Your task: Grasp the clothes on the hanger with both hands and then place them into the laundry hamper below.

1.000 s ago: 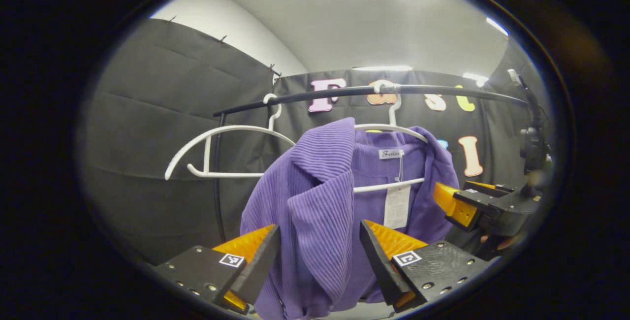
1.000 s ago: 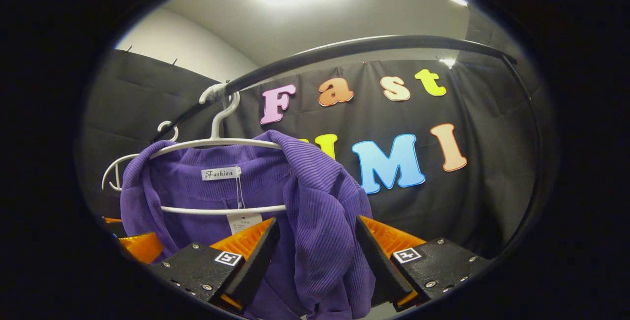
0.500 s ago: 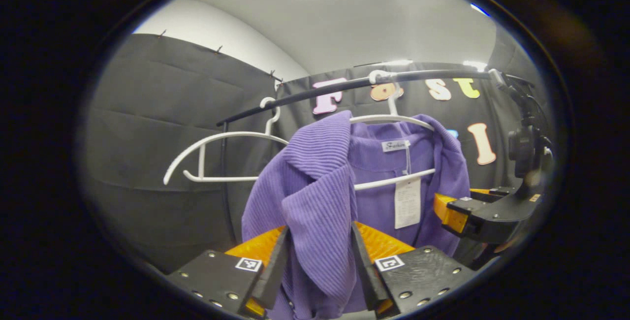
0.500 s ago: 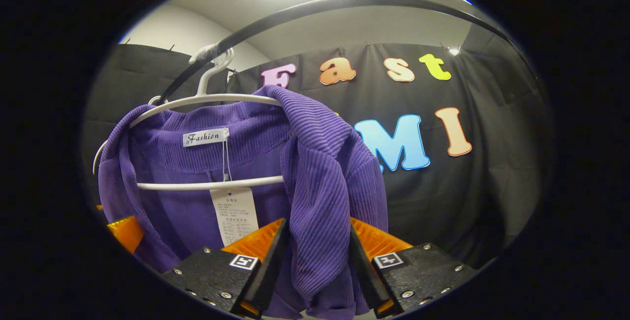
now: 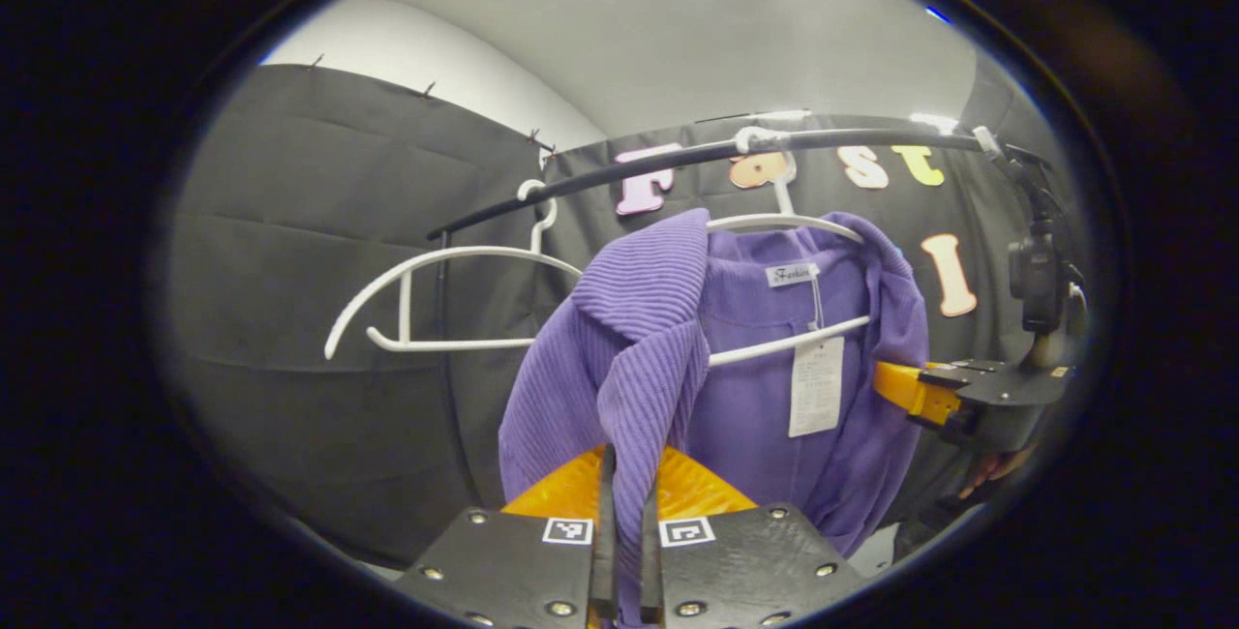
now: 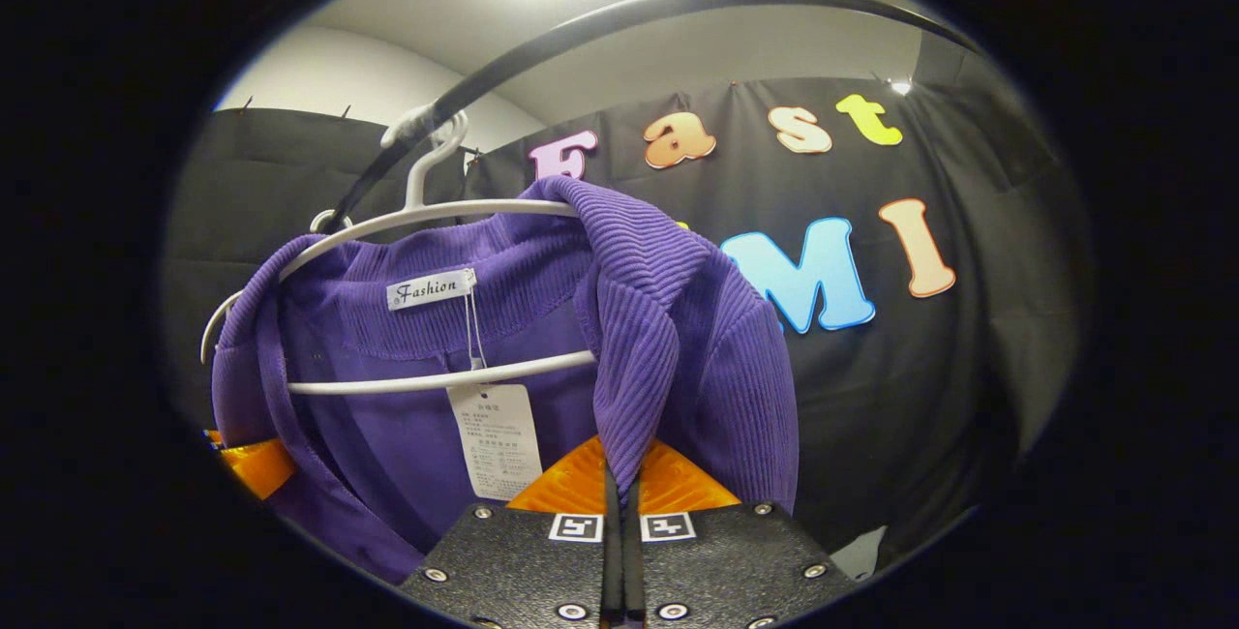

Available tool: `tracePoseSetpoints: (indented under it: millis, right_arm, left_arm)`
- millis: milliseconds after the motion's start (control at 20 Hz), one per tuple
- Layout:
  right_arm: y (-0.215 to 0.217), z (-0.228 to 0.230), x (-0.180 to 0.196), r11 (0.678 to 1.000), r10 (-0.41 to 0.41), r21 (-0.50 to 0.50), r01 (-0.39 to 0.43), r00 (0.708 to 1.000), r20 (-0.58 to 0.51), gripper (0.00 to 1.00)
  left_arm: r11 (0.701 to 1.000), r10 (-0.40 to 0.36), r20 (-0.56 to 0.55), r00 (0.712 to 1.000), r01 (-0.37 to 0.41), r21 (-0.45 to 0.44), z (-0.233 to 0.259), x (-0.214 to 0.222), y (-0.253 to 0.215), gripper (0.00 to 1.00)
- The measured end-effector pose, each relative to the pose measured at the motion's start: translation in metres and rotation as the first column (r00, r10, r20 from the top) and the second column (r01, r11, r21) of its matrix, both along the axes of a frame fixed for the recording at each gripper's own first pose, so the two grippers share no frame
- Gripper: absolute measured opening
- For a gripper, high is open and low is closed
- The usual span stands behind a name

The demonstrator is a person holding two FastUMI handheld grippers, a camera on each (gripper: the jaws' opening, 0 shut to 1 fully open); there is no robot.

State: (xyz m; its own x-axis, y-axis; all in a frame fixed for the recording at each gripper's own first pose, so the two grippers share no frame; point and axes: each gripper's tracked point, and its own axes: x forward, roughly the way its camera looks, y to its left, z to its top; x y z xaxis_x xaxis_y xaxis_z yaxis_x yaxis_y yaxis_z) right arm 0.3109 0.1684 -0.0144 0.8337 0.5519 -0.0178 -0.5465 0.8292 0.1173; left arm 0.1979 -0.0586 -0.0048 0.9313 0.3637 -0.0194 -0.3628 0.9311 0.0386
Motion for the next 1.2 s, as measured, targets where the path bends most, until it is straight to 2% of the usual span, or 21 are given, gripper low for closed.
tracePoseSetpoints:
  millis: [50, 400, 450, 500, 550, 600, 700, 750, 800, 850, 900, 1050, 1200]
  right_arm:
    - [-0.004, 0.007, 0.0, 1.0, -0.014, 0.002, 0.013, 0.999, 0.029, 0.0]
    - [-0.025, 0.066, -0.005, 0.996, -0.083, 0.006, 0.084, 0.972, 0.219, 0.0]
    - [-0.027, 0.075, -0.005, 0.996, -0.09, 0.009, 0.09, 0.966, 0.244, 0.0]
    - [-0.029, 0.084, -0.005, 0.995, -0.097, 0.01, 0.098, 0.958, 0.27, 0.0]
    - [-0.031, 0.092, -0.005, 0.995, -0.102, 0.009, 0.104, 0.951, 0.291, 0.0]
    - [-0.033, 0.1, -0.007, 0.994, -0.108, 0.011, 0.11, 0.944, 0.312, 0.0]
    - [-0.034, 0.113, -0.005, 0.992, -0.119, 0.013, 0.122, 0.93, 0.348, 0.0]
    - [-0.036, 0.119, -0.002, 0.991, -0.127, 0.014, 0.131, 0.923, 0.364, 0.0]
    - [-0.037, 0.125, 0.002, 0.99, -0.135, 0.013, 0.141, 0.916, 0.378, 0.0]
    - [-0.039, 0.129, 0.005, 0.988, -0.144, 0.011, 0.151, 0.91, 0.39, 0.0]
    - [-0.041, 0.133, 0.009, 0.987, -0.151, 0.011, 0.16, 0.904, 0.399, 0.0]
    - [-0.051, 0.142, 0.016, 0.982, -0.171, 0.002, 0.188, 0.886, 0.431, 0.0]
    - [-0.061, 0.145, 0.028, 0.977, -0.185, -0.008, 0.211, 0.874, 0.449, 0.0]
  left_arm:
    - [1.0, -0.017, 0.003, 1.0, 0.017, 0.001, 0.002, 0.002, -0.003, 0.01]
    - [0.997, -0.061, 0.012, 0.998, 0.061, 0.051, 0.033, -0.019, 0.001, 0.01]
    - [0.996, -0.061, 0.017, 0.998, 0.06, 0.062, 0.042, -0.022, 0.004, 0.05]
    - [0.996, -0.061, 0.026, 0.998, 0.059, 0.07, 0.049, -0.024, 0.008, 0.01]
    - [0.996, -0.058, 0.035, 0.998, 0.055, 0.074, 0.058, -0.027, 0.012, 0.01]
    - [0.996, -0.053, 0.047, 0.997, 0.049, 0.077, 0.065, -0.03, 0.017, 0.05]
    - [0.996, -0.038, 0.074, 0.997, 0.031, 0.089, 0.081, -0.034, 0.027, 0.05]
    - [0.995, -0.031, 0.086, 0.996, 0.022, 0.096, 0.088, -0.035, 0.032, 0.0]
    - [0.995, -0.025, 0.097, 0.995, 0.016, 0.1, 0.094, -0.035, 0.038, 0.05]
    - [0.995, -0.019, 0.104, 0.994, 0.009, 0.099, 0.097, -0.036, 0.043, 0.05]
    - [0.995, -0.016, 0.11, 0.994, 0.005, 0.1, 0.1, -0.037, 0.047, 0.0]
    - [0.992, 0.007, 0.109, 0.994, -0.02, 0.126, 0.105, -0.039, 0.067, 0.0]
    - [0.993, 0.031, 0.111, 0.993, -0.043, 0.108, 0.106, -0.04, 0.087, 0.01]
